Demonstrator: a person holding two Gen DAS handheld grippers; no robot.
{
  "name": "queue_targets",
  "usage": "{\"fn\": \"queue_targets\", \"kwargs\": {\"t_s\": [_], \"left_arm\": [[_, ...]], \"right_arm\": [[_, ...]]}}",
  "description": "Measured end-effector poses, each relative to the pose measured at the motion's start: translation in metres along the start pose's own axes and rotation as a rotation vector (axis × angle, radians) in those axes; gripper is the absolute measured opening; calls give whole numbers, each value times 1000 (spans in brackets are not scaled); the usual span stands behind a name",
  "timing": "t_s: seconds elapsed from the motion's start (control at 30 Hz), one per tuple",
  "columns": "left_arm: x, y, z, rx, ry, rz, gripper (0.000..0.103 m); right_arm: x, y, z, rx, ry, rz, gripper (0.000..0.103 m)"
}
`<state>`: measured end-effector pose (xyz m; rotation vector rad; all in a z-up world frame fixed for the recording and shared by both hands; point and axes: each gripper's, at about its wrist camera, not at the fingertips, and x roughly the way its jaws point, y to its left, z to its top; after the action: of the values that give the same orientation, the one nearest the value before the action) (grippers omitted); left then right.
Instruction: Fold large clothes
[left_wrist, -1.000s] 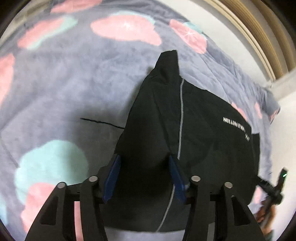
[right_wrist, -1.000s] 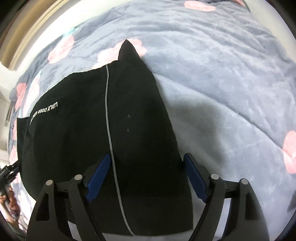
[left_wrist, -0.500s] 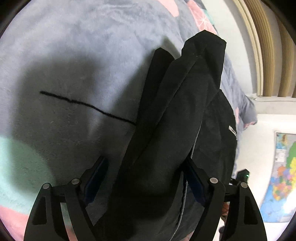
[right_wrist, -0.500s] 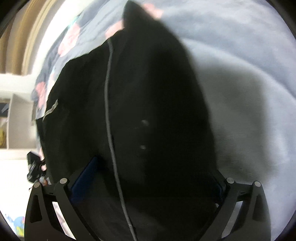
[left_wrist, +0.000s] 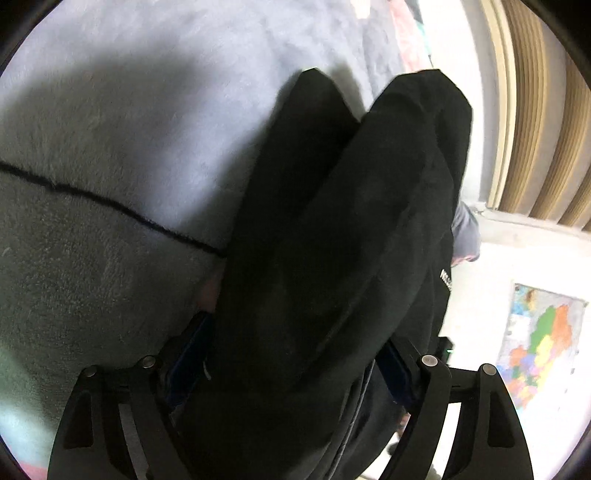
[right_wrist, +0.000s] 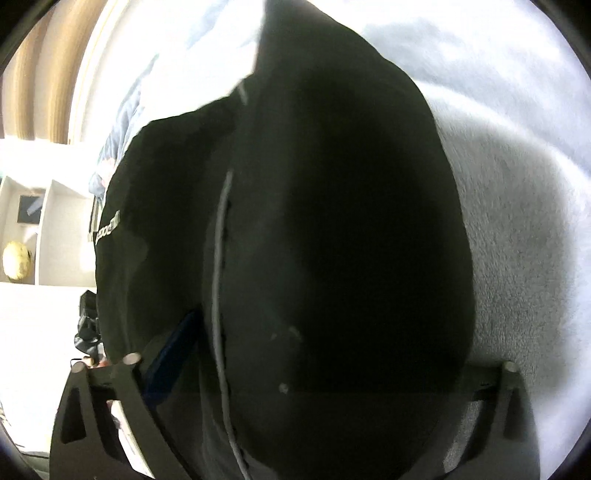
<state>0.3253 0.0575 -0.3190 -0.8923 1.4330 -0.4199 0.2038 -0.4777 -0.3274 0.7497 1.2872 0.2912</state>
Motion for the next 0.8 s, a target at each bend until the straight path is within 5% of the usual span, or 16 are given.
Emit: {"fn": "queue_targets", "kwargs": {"t_s": [0.03,0.1,0.17,0.5,0.63,0.8], "left_arm": [[-2,-6,-4,31,-22,30,73],[-10,-23,-18,112,-70,89,54],[-19,-42,-35,170,-119,94,39],[-83,-142,-146,409,-248,25,35],[-116,-152,-188,455,-274,0,35],[-139,-147,-236,469,-274,-24,35]], "right_arm": [[-5,2,-2,-10,-13,1,84],[-18,9,-7,-39,-41,1,56],[-35,20,-14,-67,-73,-5,46],[-124,108,-89,-331,-190,-22,39],[-168,113,-128,-349,-222,-7,39],[-187,120,-136,-358,-222,-20,39]]}}
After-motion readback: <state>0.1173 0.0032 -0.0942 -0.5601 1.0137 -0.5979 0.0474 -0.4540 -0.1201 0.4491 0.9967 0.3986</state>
